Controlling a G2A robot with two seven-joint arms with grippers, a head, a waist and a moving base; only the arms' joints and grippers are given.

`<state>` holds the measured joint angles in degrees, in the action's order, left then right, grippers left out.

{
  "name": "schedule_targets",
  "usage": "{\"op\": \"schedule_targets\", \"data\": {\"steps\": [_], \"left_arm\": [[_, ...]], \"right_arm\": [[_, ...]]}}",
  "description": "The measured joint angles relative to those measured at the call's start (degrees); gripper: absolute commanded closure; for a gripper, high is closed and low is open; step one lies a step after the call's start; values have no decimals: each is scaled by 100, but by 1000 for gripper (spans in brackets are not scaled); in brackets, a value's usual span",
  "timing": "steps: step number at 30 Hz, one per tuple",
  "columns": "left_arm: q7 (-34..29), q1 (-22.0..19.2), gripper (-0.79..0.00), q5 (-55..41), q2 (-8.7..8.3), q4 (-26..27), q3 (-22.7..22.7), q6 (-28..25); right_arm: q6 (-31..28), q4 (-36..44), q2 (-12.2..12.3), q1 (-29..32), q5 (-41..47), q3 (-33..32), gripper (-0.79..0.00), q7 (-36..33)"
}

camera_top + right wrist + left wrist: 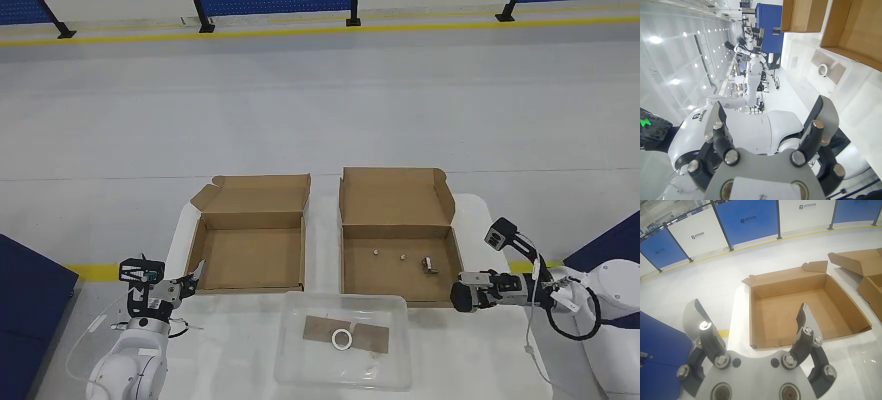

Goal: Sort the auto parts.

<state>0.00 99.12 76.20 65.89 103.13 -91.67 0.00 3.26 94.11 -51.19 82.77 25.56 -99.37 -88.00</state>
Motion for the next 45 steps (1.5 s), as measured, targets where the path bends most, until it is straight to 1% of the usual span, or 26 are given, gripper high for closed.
{"op": "schedule_targets", "data": {"steps": [5,8,11,13,15,16,19,21,23,25,26,27,29,30,32,33,36,37,40,45], "left_arm": [[1,-1,-785,1,0,2,0,-1],[-81,52,-785,265,-20,215,22,-230],[-531,249,-785,531,-64,717,7,-788],[-1157,395,-785,555,-106,1112,-15,-1357],[-1676,425,-785,682,-126,1277,-30,-1861],[-1731,423,-785,699,-126,1270,-30,-1919],[-1483,418,-785,697,-124,1248,-29,-1677],[-1457,417,-785,692,-124,1251,-29,-1656],[-1378,419,-785,613,-128,1328,-52,-1758],[-1474,447,-785,733,-159,1582,-79,-2052],[-1658,451,-785,851,-171,1724,-62,-2241],[-2018,431,-785,906,-186,1919,-48,-2486],[-2650,359,-785,755,-205,2247,20,-2826],[-3115,291,-785,646,-218,2433,102,-3061],[-3839,141,-785,415,-229,2637,277,-3339],[-4319,14,-785,170,-230,2706,412,-3455],[-5175,-262,-785,-561,-221,2744,659,-3429],[-5260,-268,-785,-644,-220,2741,667,-3427],[-5118,-254,-785,-500,-221,2738,656,-3429],[-5058,-244,-785,-477,-226,2755,682,-3482]], "right_arm": [[0,0,0,0,0,0,-785,0],[0,0,0,0,0,0,-785,0],[0,0,0,0,0,0,-785,0],[0,0,0,0,0,0,-785,0],[0,0,0,0,0,0,-785,0],[0,0,0,0,0,0,-785,0],[0,0,0,0,0,0,-785,0],[0,0,0,0,0,0,-785,0],[0,0,0,0,0,0,-785,0],[0,0,0,0,0,0,-785,0],[0,0,0,0,0,0,-785,0],[0,0,0,0,0,0,-785,0],[0,0,0,0,0,0,-785,0],[0,0,0,0,0,0,-785,0],[0,0,0,0,0,0,-785,0],[0,0,0,0,0,0,-785,0],[0,0,0,0,0,0,-785,0],[0,0,0,0,0,0,-785,0],[0,0,0,0,0,0,-785,0],[0,0,0,0,0,0,-785,0]]}}
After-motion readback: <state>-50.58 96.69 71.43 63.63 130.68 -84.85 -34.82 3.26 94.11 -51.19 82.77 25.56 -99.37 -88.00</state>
